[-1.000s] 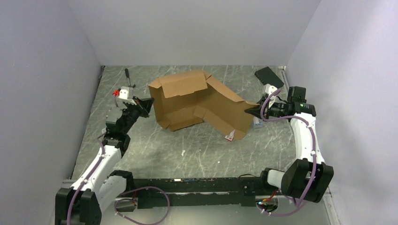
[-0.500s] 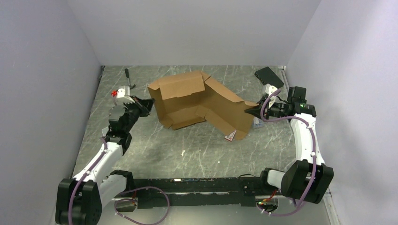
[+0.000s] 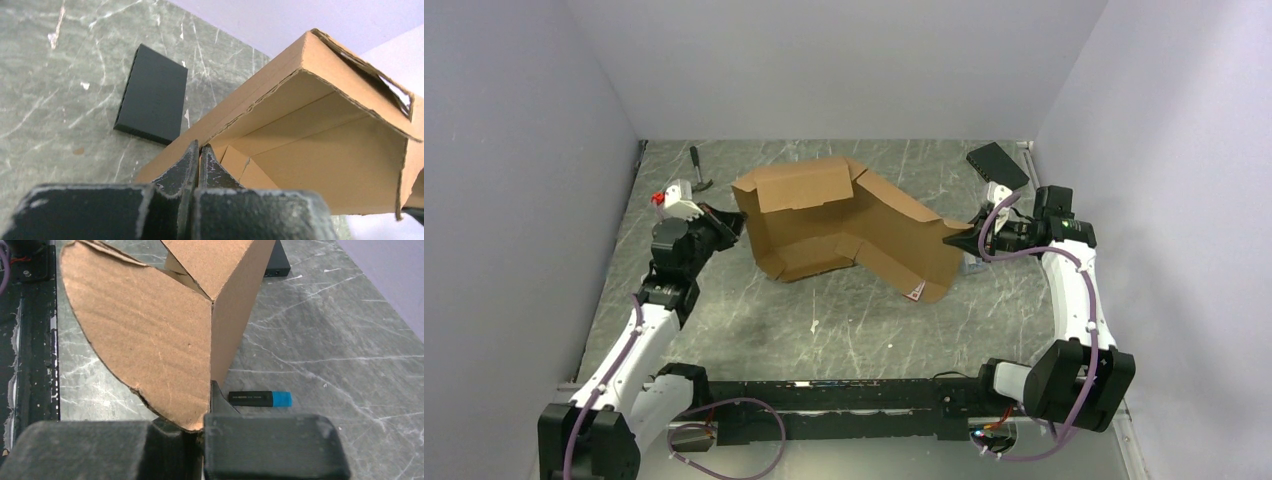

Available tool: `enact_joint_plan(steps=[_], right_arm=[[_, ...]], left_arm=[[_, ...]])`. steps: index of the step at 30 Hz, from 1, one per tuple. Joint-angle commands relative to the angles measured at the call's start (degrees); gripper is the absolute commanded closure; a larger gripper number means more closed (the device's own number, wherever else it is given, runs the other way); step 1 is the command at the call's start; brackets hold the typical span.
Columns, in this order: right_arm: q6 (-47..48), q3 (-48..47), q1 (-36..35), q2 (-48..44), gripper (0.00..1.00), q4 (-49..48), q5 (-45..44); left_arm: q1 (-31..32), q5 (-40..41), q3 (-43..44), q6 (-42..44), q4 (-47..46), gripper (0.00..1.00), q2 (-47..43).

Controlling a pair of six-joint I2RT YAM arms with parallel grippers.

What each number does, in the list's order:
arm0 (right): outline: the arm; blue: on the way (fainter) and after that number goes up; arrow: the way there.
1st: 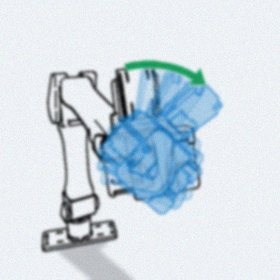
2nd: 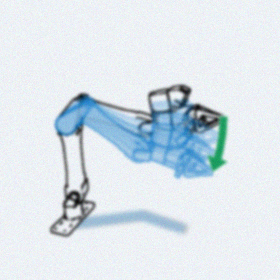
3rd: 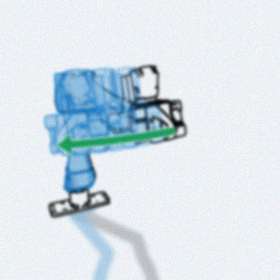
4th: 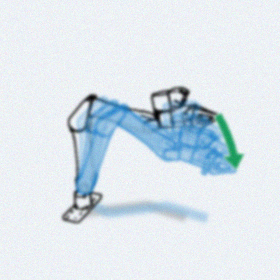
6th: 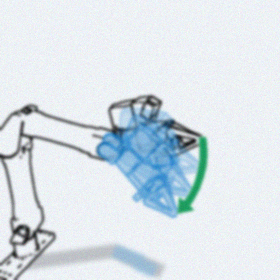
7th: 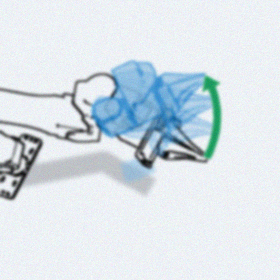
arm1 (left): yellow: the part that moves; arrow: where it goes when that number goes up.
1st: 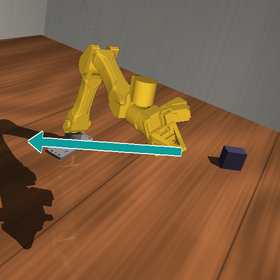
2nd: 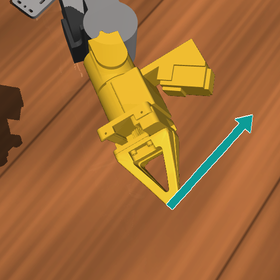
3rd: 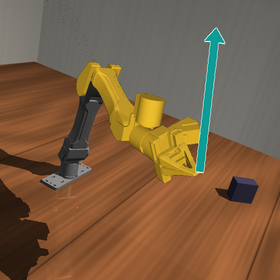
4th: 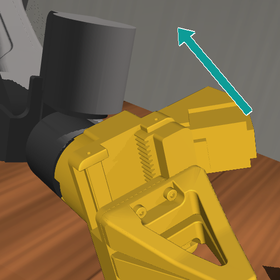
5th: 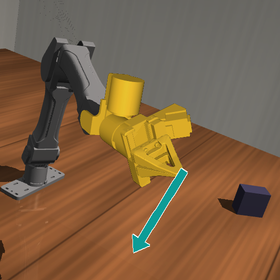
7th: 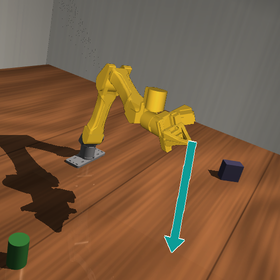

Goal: Fold the paper box

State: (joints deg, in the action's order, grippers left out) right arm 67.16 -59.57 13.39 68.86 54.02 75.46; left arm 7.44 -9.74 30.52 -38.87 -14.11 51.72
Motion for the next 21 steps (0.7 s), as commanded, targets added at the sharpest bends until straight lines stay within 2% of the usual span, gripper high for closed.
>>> enact_joint_plan(steps=[1, 7, 11, 14, 18, 21], right_arm=[[4.2, -2.6, -0.4, 0.7, 1.00, 1.7, 1.8], [4.1, -2.6, -0.6, 0.7, 1.00, 1.7, 2.0], [4.0, -2.5, -0.7, 0.7, 1.00, 1.4, 1.9], [3.8, -2.4, -0.8, 0.7, 1.00, 1.2, 1.8], [3.3, -2.3, -0.9, 0.7, 1.00, 0.8, 1.3], [2.4, -2.2, -0.9, 0.7, 1.00, -0.1, 0.7]], left_arm=[[0.1, 2.8, 5.2, -8.4, 7.5, 1.00, 0.8], [0.1, -2.3, 5.1, -6.4, 3.1, 1.00, 1.5], [0.1, -9.2, 4.4, 0.5, -1.7, 1.00, 0.8], [0.1, -10.4, 5.9, 4.9, 2.7, 0.89, 1.3], [0.1, -12.1, 3.8, 4.0, 2.2, 0.87, 3.0], [0.1, -11.9, 2.0, 2.3, 1.6, 0.81, 4.0]])
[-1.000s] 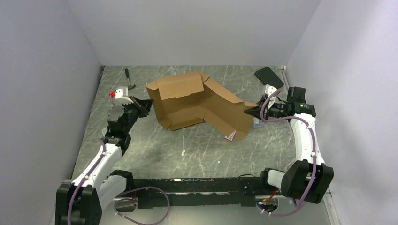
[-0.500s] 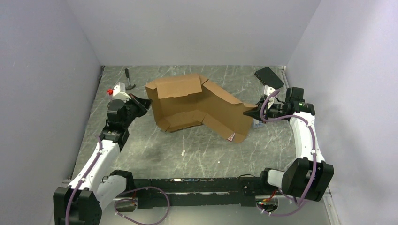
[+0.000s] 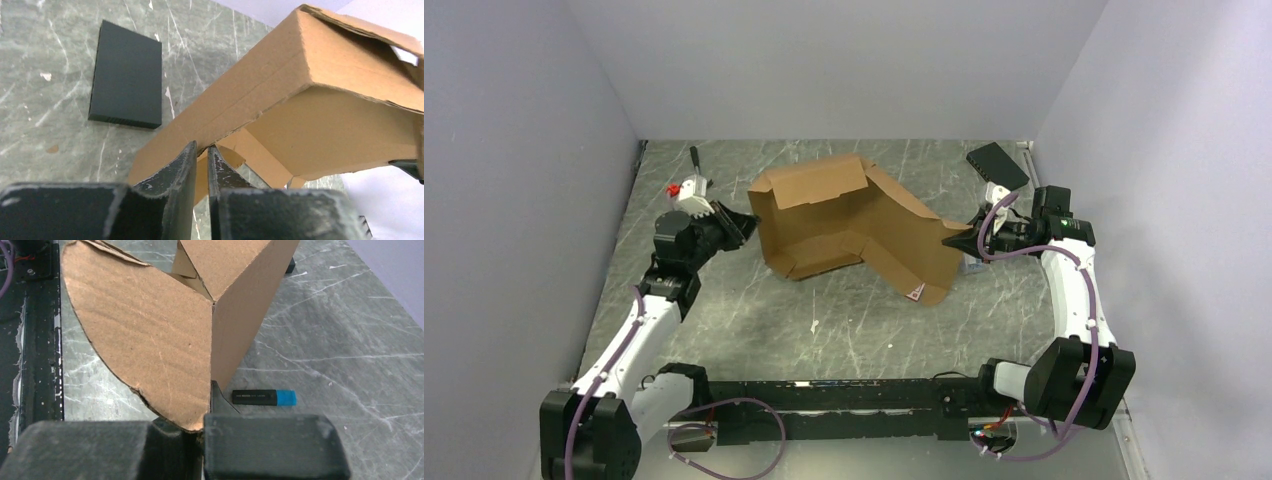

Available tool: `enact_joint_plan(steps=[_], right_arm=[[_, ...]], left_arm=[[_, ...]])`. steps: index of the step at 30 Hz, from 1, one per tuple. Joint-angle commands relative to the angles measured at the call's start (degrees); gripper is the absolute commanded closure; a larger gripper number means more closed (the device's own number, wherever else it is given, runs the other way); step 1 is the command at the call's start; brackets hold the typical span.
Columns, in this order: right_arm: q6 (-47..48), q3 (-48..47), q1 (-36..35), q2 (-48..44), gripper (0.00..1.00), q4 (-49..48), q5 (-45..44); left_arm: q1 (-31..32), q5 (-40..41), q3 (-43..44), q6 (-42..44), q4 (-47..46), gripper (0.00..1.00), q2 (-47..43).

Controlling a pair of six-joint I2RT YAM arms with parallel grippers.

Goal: Fold the paper box

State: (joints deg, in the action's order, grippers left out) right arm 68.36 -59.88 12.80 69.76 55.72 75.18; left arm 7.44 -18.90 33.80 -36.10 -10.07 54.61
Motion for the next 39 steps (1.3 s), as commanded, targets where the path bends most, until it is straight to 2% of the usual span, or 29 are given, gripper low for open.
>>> enact_joint_plan(steps=[1, 5, 15, 21, 28, 34, 36, 39], right_arm=[[0.9, -1.6, -0.3, -0.2, 1.00, -2.2, 0.7], [-1.9, -0.9, -0.3, -0.7, 1.00, -5.0, -0.4], [-7.3, 0.1, -0.3, -0.9, 1.00, -10.2, -2.5], [-10.1, 0.4, -0.3, -0.9, 1.00, -12.4, -3.1], [-13.4, 0.7, -0.3, -0.9, 1.00, -14.9, -3.3], [-14.3, 0.8, -0.3, -0.9, 1.00, -15.6, -3.2], [-14.7, 0.8, -0.3, -0.9, 1.00, -15.8, -3.3], [-15.0, 0.9, -0.3, -0.8, 1.00, -16.1, -3.3]], left_arm=[[0.1, -2.5, -1.6, -0.8, -2.1, 0.79, 1.3], [0.1, 0.3, -1.3, -0.7, 2.5, 0.63, -0.4], [-0.1, 4.0, 1.6, 1.9, 15.6, 0.40, -9.0], [-0.1, 3.4, 5.6, 1.5, 27.0, 0.32, -15.8], [-0.1, 1.3, 10.9, 2.7, 32.9, 0.30, -18.8], [-0.1, 2.2, 17.3, 4.5, 34.5, 0.38, -13.6], [-0.1, -0.7, 18.3, 1.8, 33.2, 0.40, -11.1], [0.0, -7.7, 16.7, -6.8, 27.1, 0.38, -8.0]])
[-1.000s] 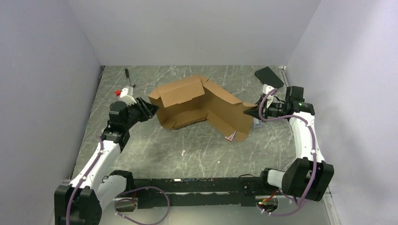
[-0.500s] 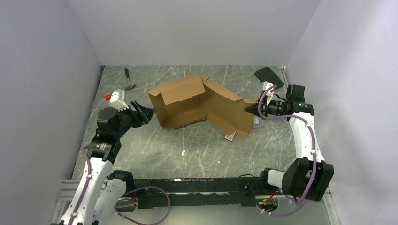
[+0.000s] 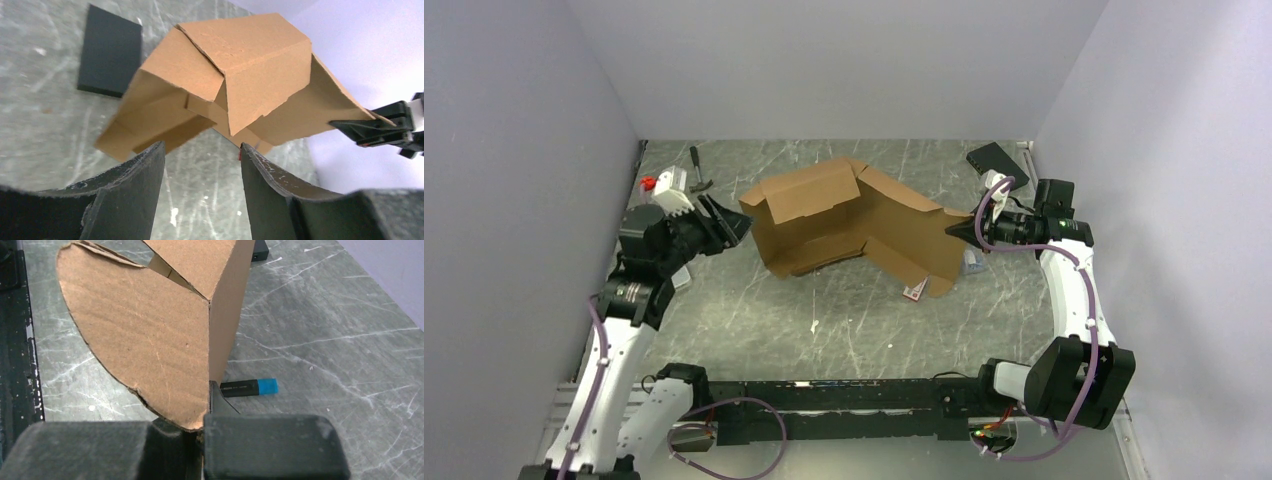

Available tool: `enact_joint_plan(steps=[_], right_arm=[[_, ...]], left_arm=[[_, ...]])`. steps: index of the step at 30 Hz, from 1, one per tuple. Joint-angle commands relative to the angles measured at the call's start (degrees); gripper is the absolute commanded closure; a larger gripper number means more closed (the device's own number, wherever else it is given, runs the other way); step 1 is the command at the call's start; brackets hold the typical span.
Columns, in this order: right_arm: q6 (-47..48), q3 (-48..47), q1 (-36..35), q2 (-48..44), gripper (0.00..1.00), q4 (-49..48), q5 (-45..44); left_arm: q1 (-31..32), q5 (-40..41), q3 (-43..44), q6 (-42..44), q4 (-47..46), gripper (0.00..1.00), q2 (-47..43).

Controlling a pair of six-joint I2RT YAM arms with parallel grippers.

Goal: Fold the paper box

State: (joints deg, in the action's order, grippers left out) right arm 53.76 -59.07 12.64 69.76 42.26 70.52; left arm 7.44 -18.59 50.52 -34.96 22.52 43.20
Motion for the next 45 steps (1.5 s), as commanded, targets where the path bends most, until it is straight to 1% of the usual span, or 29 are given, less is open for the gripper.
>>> enact_joint_plan(steps=[1, 4, 8, 13, 16, 20, 22, 24, 28, 34, 37, 41, 45], right_arm=[[-0.4, 0.1, -0.2, -0.8, 1.00, -2.6, 1.3], [-0.5, 0.2, -0.2, -0.8, 1.00, -2.7, 1.4], [-0.5, 0.2, -0.4, -0.8, 1.00, -2.7, 1.5], [-0.4, 0.1, -0.5, -0.8, 1.00, -2.5, 1.4], [-0.3, 0.1, -0.5, -0.8, 1.00, -2.4, 1.4], [-0.2, 0.1, -0.5, -0.8, 1.00, -2.4, 1.3], [-0.1, 0.1, -0.5, -0.8, 1.00, -2.4, 1.1], [0.0, 0.1, -0.5, -0.6, 1.00, -2.2, 1.1], [0.3, -0.1, -0.6, -0.4, 1.00, -1.8, 1.0], [0.4, -0.1, -0.6, -0.5, 1.00, -1.8, 0.9], [0.3, -0.1, -0.6, -0.4, 1.00, -1.7, 1.0], [0.3, -0.5, -0.6, -0.5, 1.00, -1.0, 2.4], [-1.1, -1.5, -0.6, -0.6, 1.00, -0.2, 5.5]], left_arm=[[0.1, -10.3, -1.0, -11.5, -8.5, 0.38, 4.5], [1.2, -12.5, -5.1, -17.3, -16.9, 0.38, 5.6], [3.8, -10.9, -8.4, -20.9, -27.1, 0.37, 7.9], [7.1, -8.9, -6.1, -22.6, -34.2, 0.36, 14.6], [8.0, -8.7, -4.0, -24.0, -37.5, 0.36, 18.1], [8.1, -8.9, -1.9, -27.3, -39.9, 0.38, 19.3], [8.1, -8.0, -1.1, -28.4, -39.2, 0.41, 18.2], [8.0, -6.3, -0.7, -29.5, -37.4, 0.41, 16.6], [8.0, -2.8, -0.7, -31.1, -35.9, 0.40, 14.0], [7.7, -3.4, 0.8, -28.6, -33.9, 0.37, 14.2], [7.0, -5.4, 2.2, -24.3, -31.2, 0.37, 13.9], [6.8, -5.9, 4.8, -14.7, -23.0, 0.36, 12.7], [6.7, -5.3, 5.2, -7.4, -15.7, 0.36, 10.5]])
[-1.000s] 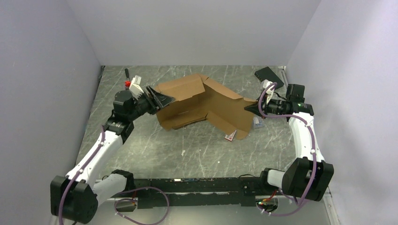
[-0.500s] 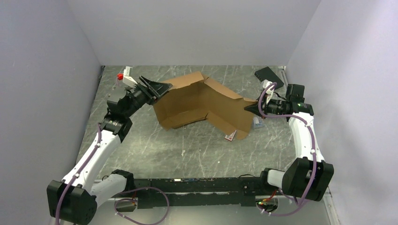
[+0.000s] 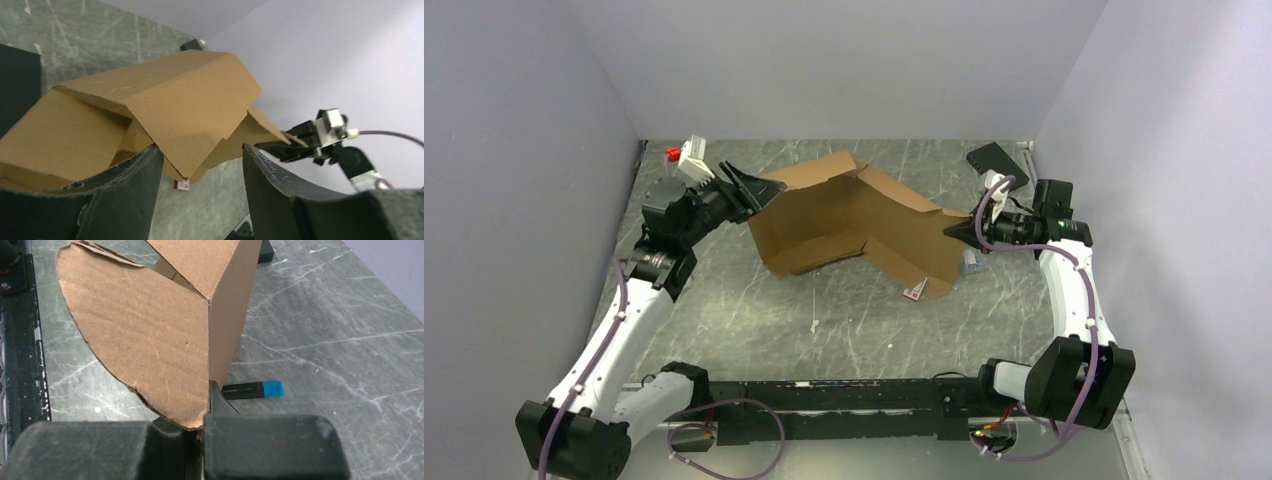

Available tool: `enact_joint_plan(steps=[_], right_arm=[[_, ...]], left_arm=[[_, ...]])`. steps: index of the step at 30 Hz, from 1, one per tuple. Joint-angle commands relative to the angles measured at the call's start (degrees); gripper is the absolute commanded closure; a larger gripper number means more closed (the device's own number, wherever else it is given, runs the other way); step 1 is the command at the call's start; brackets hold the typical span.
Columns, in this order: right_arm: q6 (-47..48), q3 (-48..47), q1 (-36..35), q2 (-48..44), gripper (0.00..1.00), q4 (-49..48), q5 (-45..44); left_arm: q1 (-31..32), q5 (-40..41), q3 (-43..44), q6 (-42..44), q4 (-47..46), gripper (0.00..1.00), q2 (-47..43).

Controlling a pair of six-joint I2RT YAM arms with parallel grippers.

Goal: Fold the paper box

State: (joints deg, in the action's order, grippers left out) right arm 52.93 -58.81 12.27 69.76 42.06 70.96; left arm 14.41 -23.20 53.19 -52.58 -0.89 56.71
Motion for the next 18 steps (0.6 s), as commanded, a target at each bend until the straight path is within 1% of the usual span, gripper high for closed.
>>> enact_joint_plan(steps=[1, 8, 14, 16, 18], right_arm=[[-1.3, -1.9, -0.2, -0.6, 1.00, -0.4, 5.7], [-13.6, -1.5, -0.2, -1.2, 1.00, -7.7, 6.5], [-17.7, -1.9, -0.2, -0.8, 1.00, -9.6, 6.8], [-18.7, -2.1, -0.1, -0.3, 1.00, -9.8, 6.9], [-19.6, -2.2, -0.1, 0.3, 1.00, -10.1, 7.4]], left_arm=[[-0.3, -0.4, 2.6, 11.8, 9.2, 0.36, -3.7], [-0.2, 4.5, 3.4, 21.3, 19.3, 0.33, -9.6], [-0.3, 7.0, -2.2, 26.3, 20.6, 0.28, -17.9], [-0.2, 10.1, -5.0, 27.7, 20.9, 0.21, -21.0], [-0.3, 14.8, -9.6, 28.2, 19.9, 0.09, -23.5]])
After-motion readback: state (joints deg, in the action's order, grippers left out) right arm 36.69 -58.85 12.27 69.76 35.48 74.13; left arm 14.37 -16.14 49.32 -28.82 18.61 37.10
